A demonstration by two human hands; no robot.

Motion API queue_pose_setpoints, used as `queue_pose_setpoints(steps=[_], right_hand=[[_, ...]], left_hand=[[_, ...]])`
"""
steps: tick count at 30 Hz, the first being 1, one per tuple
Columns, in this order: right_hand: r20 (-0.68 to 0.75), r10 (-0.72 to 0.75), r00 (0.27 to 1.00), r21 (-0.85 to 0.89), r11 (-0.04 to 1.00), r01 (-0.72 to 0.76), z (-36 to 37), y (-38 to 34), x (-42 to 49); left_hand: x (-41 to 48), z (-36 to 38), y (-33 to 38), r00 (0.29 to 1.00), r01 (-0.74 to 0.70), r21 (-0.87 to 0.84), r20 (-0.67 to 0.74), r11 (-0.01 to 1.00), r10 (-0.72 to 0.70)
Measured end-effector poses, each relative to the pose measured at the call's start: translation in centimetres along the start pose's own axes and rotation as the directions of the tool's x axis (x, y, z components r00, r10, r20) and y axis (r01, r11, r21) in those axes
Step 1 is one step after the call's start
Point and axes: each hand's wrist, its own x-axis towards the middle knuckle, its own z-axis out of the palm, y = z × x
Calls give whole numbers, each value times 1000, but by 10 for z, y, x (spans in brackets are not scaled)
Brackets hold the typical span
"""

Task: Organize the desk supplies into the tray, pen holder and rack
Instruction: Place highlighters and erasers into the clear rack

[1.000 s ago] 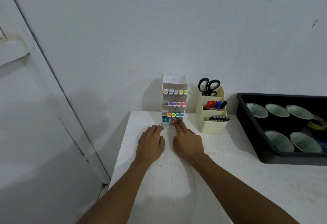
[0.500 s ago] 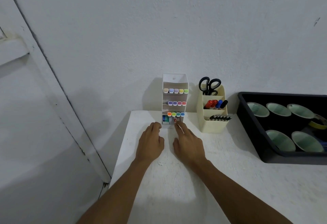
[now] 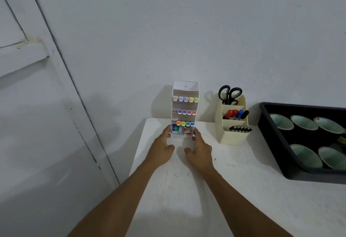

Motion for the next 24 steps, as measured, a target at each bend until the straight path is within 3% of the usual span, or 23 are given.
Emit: queue_pose_setpoints(steps=[5,14,24], right_hand=[[8,-54,998,-53,997,55,17,-17,-6],[33,-87,996,-151,984,91,19,-19,-3],[90,-91,992,-246,963,110,18,-20,-2]], left_hand=[[-6,-15,-24,999,-3,-39,-52,999,1],[-2,-26,-37,996,-60,66,-56,996,64],[-2,-27,-40,995,-20,117,-90,993,30]])
